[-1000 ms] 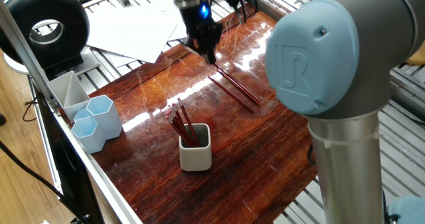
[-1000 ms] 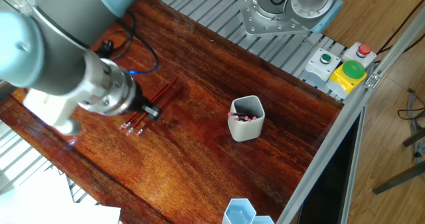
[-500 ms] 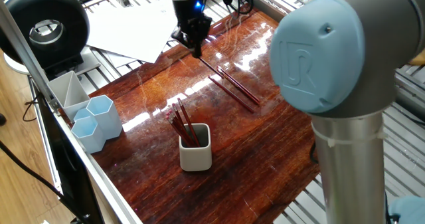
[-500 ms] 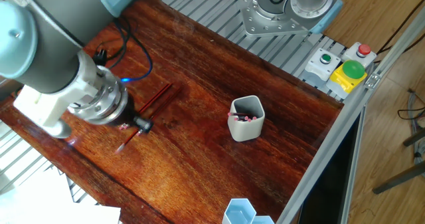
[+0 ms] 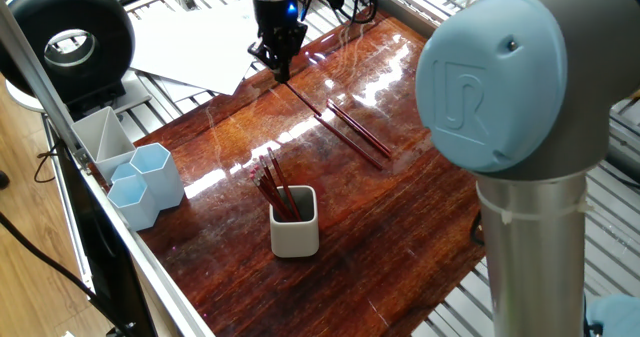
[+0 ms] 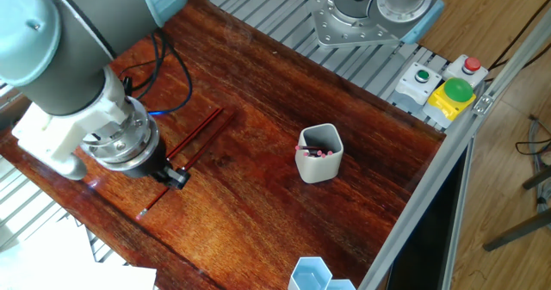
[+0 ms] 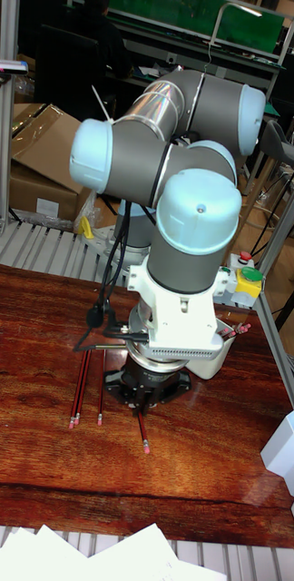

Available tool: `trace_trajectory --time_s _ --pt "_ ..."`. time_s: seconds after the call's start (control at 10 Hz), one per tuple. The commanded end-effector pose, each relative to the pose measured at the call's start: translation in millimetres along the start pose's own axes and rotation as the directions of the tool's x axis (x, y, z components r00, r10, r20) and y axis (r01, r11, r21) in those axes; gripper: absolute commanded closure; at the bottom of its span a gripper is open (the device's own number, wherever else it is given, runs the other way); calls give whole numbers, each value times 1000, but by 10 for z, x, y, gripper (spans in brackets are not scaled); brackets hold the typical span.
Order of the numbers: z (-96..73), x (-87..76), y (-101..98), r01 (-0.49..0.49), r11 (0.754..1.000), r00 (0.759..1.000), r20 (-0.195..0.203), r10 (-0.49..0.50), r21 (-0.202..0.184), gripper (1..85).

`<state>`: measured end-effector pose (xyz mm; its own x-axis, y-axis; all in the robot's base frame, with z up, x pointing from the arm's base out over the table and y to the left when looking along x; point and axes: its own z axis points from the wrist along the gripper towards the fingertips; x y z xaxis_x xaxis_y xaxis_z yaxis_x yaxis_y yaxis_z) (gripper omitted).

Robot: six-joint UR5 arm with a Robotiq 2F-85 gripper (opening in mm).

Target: Put the pen into the pen holder

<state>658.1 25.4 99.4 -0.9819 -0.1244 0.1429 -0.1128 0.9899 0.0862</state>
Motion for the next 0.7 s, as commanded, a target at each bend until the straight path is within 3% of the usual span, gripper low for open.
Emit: trace_trajectory --time_s 0.0,0.1,0.3,0.6 --pt "-12 56 15 -21 1000 1000 -21 20 -9 847" --pt "-11 13 10 3 1000 1000 -4 -3 -7 847" --pt "-28 -228 174 45 997 995 91 -39 -66 847" --pt "-72 -555 44 50 999 975 215 -46 -10 847"
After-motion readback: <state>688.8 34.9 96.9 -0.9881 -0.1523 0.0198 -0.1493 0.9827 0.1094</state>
